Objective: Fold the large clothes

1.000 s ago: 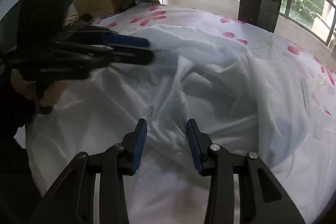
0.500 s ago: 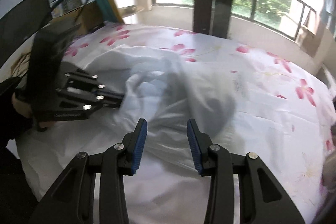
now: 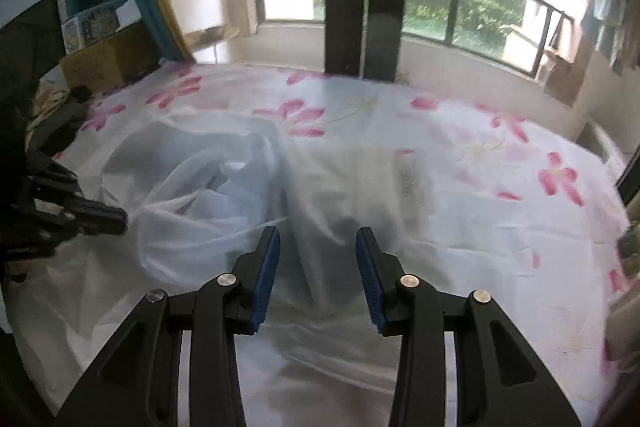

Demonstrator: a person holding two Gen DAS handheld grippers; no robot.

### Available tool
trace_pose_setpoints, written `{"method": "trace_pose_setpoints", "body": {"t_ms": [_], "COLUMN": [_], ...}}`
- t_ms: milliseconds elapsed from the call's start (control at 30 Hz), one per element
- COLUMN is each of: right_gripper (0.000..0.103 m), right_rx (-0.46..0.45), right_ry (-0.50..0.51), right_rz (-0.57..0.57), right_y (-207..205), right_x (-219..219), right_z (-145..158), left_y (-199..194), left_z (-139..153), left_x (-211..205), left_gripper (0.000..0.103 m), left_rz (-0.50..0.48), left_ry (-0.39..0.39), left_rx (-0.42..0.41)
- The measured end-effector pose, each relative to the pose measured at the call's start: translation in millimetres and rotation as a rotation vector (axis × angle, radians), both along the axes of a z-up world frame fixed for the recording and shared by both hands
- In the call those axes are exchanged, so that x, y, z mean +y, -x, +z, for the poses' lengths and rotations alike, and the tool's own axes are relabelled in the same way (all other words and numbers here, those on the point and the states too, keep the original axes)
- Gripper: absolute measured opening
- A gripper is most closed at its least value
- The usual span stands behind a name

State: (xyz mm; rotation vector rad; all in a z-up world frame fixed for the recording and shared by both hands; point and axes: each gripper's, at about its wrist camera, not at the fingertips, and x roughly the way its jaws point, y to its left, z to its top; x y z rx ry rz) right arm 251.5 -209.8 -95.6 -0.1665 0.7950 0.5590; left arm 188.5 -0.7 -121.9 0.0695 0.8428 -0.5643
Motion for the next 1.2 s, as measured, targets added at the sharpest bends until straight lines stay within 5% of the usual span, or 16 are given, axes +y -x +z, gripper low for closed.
{"method": "trace_pose_setpoints", "body": {"t_ms": [100,733,833,900,967,1200], "right_gripper": [0.024,0.026,0.037,0.052,0.055,0.056], "right_rx": [0.045,0.016,0.008,0.004,0.0,-0.009], "right_ry": [0.041,0.085,0.09,0.089,0.08,0.08], "right_rz": [0.041,-0.071,-0.091,-0.108,-0.126,-0.179], "right_y": [2,59,71,78,86,112], "right_x": [10,-16,-23,-29,-35,-53], "right_z": [-13,15,20,22,25,31], "left_y": [7,65,85,98,111,153], "left_z": [1,20,21,22,22,17], "left_x": [5,57,78,93,105,147], "left_gripper": [0.0,0.002,0.01,0.031,0.041,0.041], "left_rz": [0.008,0.22,0.297,0.34,0.38,0.515], "left_ry": [0.01,0.089,0.088,0.09,0.082,0.062], "left_rx": [0.009,-0.018,-0.019,-0.028,-0.038,-0.044]}}
